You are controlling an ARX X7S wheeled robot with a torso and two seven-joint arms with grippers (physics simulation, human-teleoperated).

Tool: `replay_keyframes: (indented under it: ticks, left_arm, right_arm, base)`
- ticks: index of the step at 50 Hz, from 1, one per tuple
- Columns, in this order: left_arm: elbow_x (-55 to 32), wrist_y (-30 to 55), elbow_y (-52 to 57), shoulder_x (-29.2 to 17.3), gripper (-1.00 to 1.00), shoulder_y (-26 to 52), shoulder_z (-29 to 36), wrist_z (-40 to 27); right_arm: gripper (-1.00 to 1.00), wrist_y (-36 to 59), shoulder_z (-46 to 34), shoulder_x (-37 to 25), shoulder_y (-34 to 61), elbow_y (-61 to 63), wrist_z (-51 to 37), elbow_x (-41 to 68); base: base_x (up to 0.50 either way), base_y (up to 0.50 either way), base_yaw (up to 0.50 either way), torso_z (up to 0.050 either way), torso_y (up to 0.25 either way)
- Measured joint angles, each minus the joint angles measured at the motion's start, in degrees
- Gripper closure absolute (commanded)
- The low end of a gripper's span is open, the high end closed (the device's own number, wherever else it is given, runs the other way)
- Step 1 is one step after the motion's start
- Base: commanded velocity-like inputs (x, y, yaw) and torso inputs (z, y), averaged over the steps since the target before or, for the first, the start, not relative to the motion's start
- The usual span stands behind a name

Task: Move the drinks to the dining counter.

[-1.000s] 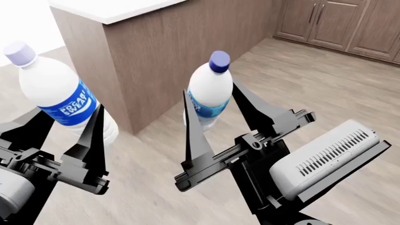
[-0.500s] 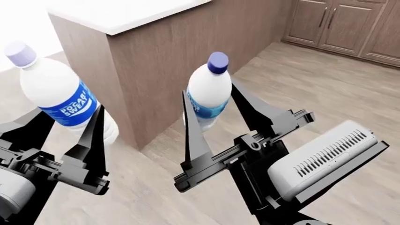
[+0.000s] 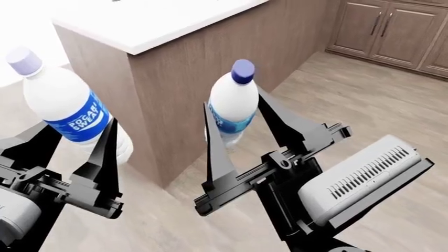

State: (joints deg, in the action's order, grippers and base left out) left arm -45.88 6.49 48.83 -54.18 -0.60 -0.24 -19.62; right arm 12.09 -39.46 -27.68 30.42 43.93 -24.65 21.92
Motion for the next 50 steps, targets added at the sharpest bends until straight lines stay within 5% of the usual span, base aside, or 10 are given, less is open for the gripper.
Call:
replay_keyframes:
  ticks: [50]
  left_arm:
    - [-0.47,-0.92,0.69,-1.18,1.00,-1.68,-2.33,-0.52]
  right_arm:
    - [1.00,1.52,0.80,-0.77,1.46,2.42,-1.05,1.26]
  base:
    - [-0.52,0.22,0.00,0.000,0.001]
